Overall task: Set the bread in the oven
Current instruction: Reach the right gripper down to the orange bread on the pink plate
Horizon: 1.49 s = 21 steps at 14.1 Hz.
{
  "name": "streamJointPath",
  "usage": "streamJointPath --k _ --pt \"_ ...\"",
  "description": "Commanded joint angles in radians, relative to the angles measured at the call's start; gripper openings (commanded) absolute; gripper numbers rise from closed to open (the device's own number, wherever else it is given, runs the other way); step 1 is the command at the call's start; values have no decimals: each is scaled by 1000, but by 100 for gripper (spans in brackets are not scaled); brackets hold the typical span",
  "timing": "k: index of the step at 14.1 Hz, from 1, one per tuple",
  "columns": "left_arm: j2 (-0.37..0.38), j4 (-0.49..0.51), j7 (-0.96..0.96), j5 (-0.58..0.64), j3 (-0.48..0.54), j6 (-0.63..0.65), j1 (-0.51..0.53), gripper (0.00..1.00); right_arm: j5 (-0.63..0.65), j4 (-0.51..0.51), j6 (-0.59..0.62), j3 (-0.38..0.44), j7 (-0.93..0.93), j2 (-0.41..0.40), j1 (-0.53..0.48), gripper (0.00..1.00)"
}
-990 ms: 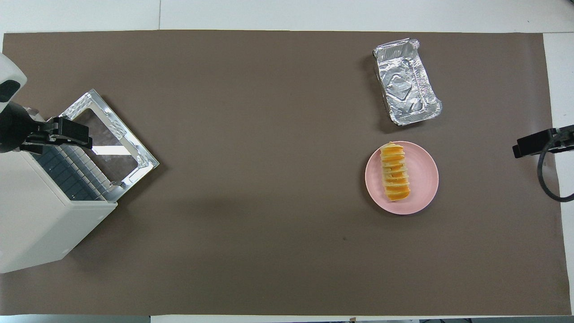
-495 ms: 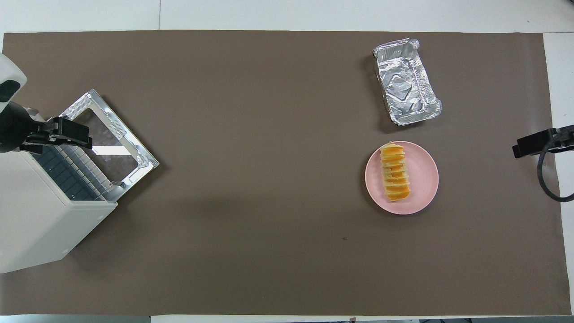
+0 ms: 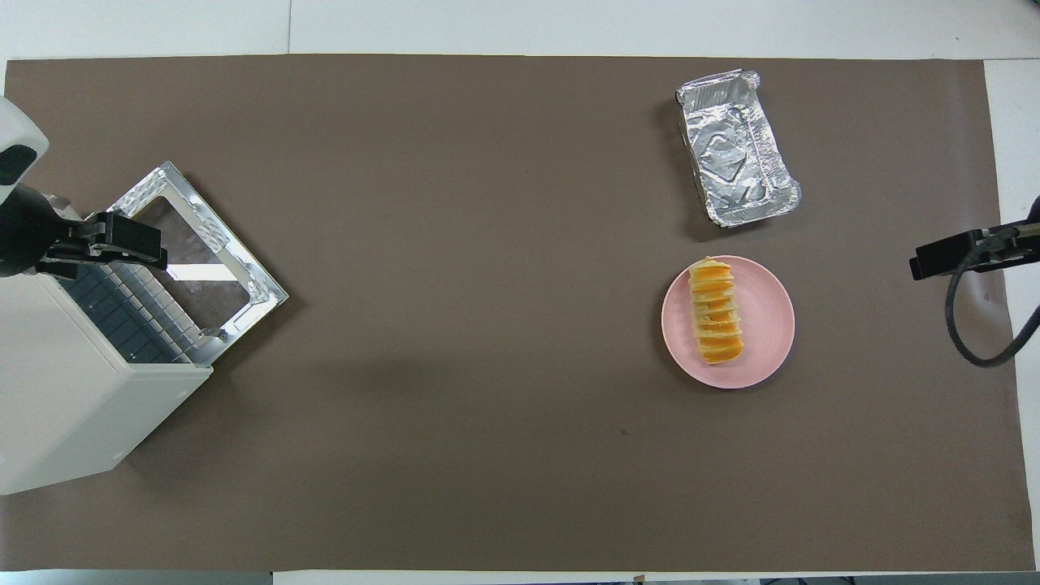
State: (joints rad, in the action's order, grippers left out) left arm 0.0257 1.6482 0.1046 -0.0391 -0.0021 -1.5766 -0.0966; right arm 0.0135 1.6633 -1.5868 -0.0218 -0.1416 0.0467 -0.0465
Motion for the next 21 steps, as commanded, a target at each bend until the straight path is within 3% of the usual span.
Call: streamJointPath --k 1,5,11,15,21 --pt "10 -2 6 11 4 10 -5 100 3 114 -106 -6 51 32 48 100" --pt "10 -2 6 12 4 10 -5 100 5 157 -198 -6 148 -42 114 100" --pt "10 -2 6 12 4 10 -5 100 6 231 -462 -6 143 -180 183 100" --pt "10 -2 6 11 4 10 -5 100 8 303 -610 -6 143 -225 197 100" --pt "10 -2 6 13 4 10 -5 100 8 306 -674 -6 65 -335 223 100"
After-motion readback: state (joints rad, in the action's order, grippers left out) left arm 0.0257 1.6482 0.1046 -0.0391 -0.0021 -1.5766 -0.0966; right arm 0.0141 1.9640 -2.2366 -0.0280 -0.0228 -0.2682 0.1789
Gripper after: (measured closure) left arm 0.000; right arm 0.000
